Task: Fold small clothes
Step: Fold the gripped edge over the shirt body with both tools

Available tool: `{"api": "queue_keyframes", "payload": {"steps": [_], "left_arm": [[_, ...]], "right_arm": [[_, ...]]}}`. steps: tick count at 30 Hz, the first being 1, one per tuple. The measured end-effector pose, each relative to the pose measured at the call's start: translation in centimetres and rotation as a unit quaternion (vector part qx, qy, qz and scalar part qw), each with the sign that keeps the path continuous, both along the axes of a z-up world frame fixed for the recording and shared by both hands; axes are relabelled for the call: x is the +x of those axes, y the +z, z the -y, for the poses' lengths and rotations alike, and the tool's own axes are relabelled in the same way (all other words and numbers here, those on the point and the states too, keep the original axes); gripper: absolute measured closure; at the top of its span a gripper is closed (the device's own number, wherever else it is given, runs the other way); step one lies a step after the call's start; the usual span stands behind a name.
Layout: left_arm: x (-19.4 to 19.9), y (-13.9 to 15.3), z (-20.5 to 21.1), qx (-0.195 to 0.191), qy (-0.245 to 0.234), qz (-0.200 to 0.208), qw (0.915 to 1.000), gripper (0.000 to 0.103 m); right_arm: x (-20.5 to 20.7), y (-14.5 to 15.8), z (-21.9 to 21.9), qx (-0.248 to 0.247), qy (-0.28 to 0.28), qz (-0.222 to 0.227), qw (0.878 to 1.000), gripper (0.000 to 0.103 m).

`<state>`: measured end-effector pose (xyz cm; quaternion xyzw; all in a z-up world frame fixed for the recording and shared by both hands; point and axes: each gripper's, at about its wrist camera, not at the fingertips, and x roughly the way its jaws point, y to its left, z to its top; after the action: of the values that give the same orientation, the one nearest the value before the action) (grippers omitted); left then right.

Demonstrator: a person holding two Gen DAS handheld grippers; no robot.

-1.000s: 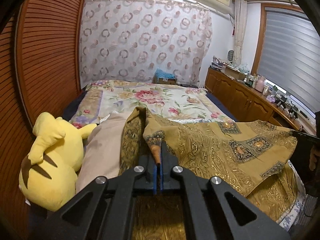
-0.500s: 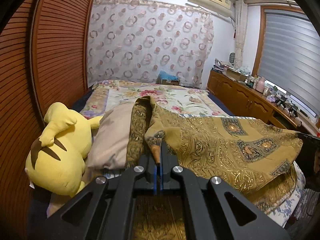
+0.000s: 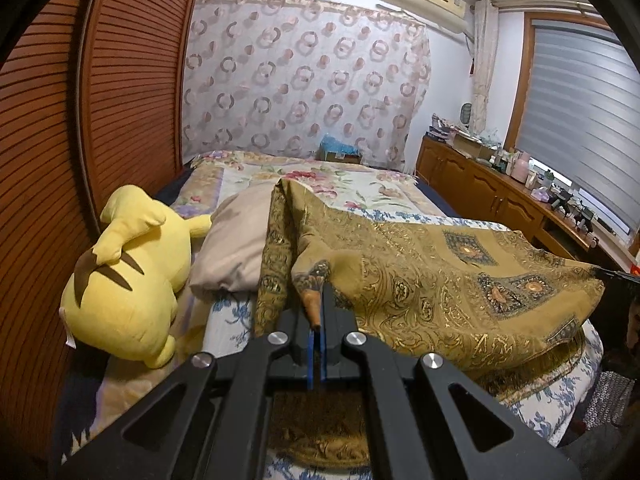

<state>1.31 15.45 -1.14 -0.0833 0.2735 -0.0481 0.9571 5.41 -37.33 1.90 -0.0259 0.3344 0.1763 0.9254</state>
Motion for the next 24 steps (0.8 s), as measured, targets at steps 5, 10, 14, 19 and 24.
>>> {"api": "queue_keyframes", "payload": {"steps": [5, 10, 14, 19, 24], "left_arm": [[-0.3, -0.7, -0.1, -0.001, 0.002, -0.017, 0.9998, 0.103], [-0.9, 0.3, 0.1, -0.017, -0.003, -0.01, 0.9998, 0.103], [-1.0, 2.4, 0.3, -0.006, -0.003, 0.01, 0.9999, 0.103], [-0.1, 2.1, 0.2, 0.015, 0.005, -0.006, 0.9999, 0.103], [0.1, -0.6, -0.5, 0.02, 0.011, -0.049, 0.9985, 0.084]], "right_arm": [[-0.5, -0.6, 0.6, -0.003, -0.002, -0.007, 1.0, 0.102], [-0.7, -1.1, 1.1, 0.001, -0.012, -0.01, 1.0, 0.102], [-1.0, 0.0, 1.0, 0.006, -0.009, 0.002, 1.0, 0.102], [-1.3, 0.4, 0.8, 0.003, -0.007, 0.003, 1.0, 0.102], [-1.6, -1.9, 0.5, -0.011, 0.007, -0.034, 0.999, 0.101]]}}
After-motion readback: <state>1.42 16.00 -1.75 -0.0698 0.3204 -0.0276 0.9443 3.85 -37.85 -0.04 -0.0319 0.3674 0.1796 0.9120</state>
